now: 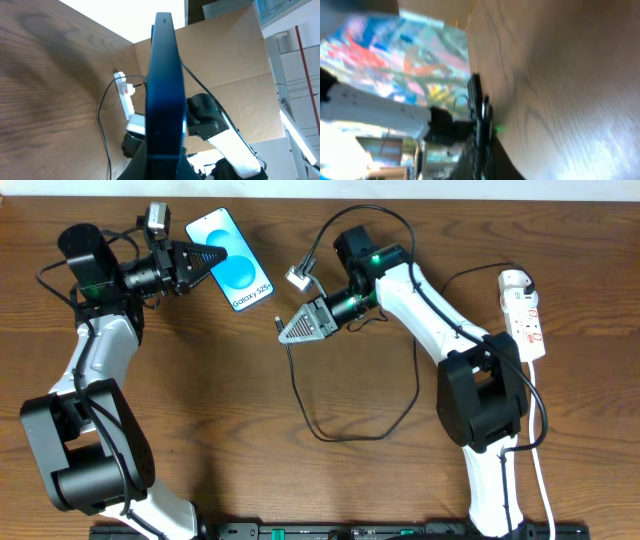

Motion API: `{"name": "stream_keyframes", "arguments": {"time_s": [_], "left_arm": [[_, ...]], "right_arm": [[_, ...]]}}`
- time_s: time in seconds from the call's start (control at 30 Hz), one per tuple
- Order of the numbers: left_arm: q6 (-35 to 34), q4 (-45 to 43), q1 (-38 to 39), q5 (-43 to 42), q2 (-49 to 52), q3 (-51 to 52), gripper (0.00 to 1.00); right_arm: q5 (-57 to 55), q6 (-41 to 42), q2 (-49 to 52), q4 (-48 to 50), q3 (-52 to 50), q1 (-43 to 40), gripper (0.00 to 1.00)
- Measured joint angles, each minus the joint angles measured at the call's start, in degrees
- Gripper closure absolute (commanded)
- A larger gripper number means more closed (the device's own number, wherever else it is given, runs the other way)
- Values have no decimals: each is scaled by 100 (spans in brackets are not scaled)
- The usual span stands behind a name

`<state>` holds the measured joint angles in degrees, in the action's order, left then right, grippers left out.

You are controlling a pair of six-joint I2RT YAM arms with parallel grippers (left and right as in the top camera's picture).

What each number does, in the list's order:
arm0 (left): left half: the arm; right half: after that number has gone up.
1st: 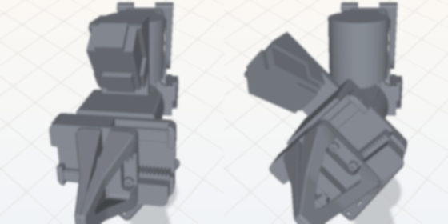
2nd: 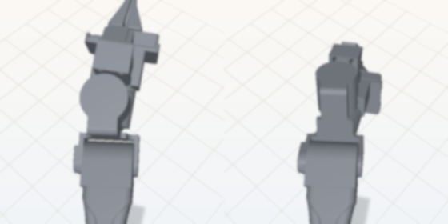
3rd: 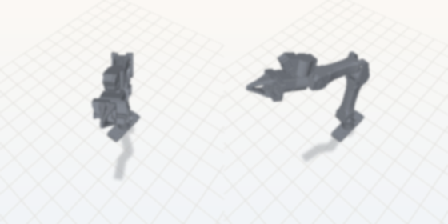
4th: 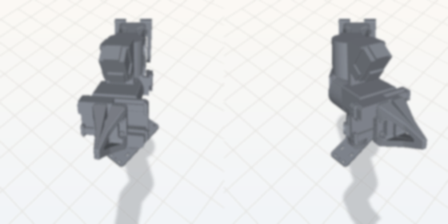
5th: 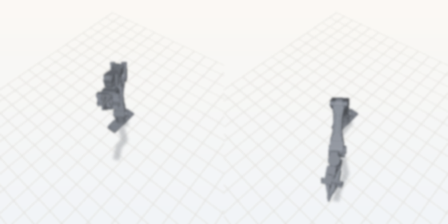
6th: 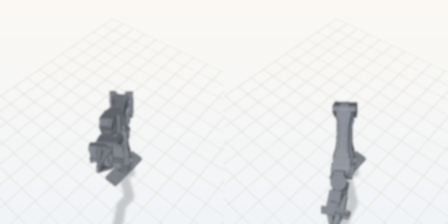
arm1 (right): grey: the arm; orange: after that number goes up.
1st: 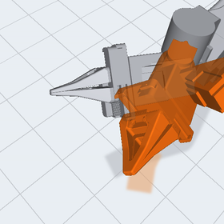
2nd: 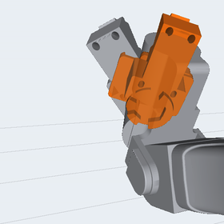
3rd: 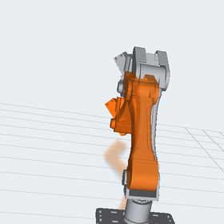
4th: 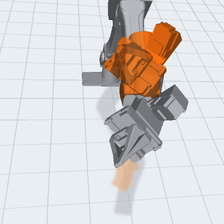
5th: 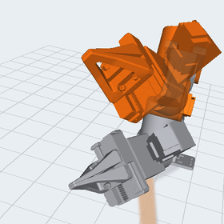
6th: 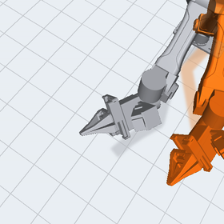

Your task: Plug charger to phone and switch on socket

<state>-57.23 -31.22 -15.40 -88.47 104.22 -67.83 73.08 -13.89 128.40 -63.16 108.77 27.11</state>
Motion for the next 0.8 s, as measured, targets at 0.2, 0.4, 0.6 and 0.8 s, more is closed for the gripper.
{"name": "stream_keyframes", "arguments": {"time_s": [0.2,0.4,0.6,0.8], "left_arm": [[0,-35,0,2,0,0,93],[0,-35,2,2,0,2,93],[0,-35,2,0,0,0,93],[0,-35,0,2,0,0,93]], "right_arm": [[-105,-1091,-2,-1093,662,4,99],[-20,-1484,-2,-861,699,59,99],[199,-1469,-2,-365,699,109,99],[310,-1025,-2,256,699,109,99]]}}
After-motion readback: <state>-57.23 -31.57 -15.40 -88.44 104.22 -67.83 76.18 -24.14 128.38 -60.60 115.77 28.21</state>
